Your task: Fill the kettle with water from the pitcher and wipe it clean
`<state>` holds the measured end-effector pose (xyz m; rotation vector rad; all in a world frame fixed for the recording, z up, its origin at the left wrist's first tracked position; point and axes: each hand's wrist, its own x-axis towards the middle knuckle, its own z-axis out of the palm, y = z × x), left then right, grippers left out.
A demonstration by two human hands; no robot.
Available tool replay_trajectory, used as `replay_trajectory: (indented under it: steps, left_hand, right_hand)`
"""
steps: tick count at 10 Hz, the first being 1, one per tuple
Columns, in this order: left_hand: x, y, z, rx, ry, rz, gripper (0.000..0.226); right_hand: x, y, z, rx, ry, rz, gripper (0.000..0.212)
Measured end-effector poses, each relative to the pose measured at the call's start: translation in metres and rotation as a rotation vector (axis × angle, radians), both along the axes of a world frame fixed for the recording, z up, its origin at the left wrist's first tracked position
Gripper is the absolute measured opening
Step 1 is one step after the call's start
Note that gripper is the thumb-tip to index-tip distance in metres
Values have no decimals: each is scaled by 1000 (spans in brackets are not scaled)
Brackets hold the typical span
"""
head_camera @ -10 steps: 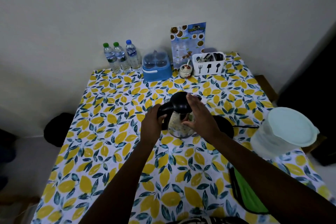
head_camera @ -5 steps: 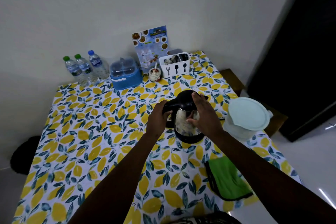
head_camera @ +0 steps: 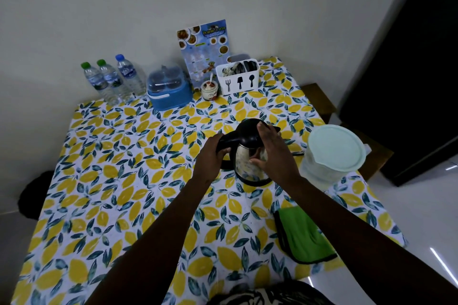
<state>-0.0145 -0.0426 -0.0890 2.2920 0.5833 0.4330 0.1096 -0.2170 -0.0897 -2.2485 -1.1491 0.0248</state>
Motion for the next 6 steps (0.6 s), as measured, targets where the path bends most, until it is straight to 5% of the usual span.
replay_trajectory:
  steps: [3,6]
  left_hand:
    - [9,-8,5,17,35,7,44]
    - [6,-14,16,159,111,24,60]
  right_hand:
    - [7,-5,-4,41,76,-16,106]
    - [0,-1,7,-43,-188,-43,85]
